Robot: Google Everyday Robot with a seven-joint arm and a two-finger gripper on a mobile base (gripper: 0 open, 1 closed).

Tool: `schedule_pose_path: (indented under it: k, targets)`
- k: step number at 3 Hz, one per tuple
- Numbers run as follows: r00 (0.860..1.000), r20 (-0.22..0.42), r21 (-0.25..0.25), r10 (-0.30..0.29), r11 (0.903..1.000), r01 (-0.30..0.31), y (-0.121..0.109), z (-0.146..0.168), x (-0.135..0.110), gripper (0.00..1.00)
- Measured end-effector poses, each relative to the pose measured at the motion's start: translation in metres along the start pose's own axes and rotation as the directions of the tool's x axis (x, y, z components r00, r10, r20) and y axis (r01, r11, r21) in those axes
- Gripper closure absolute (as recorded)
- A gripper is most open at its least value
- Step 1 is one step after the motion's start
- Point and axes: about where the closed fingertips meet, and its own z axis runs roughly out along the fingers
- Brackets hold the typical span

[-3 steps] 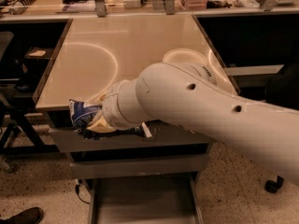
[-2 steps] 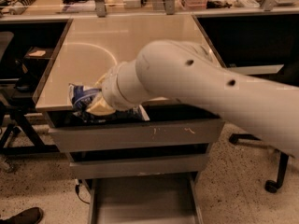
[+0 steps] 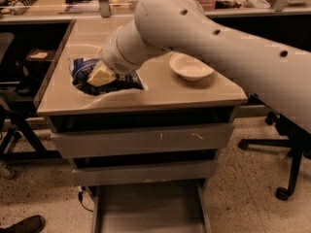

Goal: Pick blue chip bag from bottom drawer and place on counter

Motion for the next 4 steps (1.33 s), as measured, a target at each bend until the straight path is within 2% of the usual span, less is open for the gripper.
schedule_pose_path:
  k: [1, 2, 4]
  targets:
    - [1.0, -0.004, -0.04, -0.01, 0.9992, 0.01, -0.025, 0.018, -0.002, 1.0]
    - [1.0, -0.003, -0.082, -0.005, 0.9966, 0.004, -0.036, 0.041, 0.002, 1.0]
    - [0.999, 0.012, -0.149, 0.035, 0.9883, -0.033, -0.04, 0.078, 0.021, 1.0]
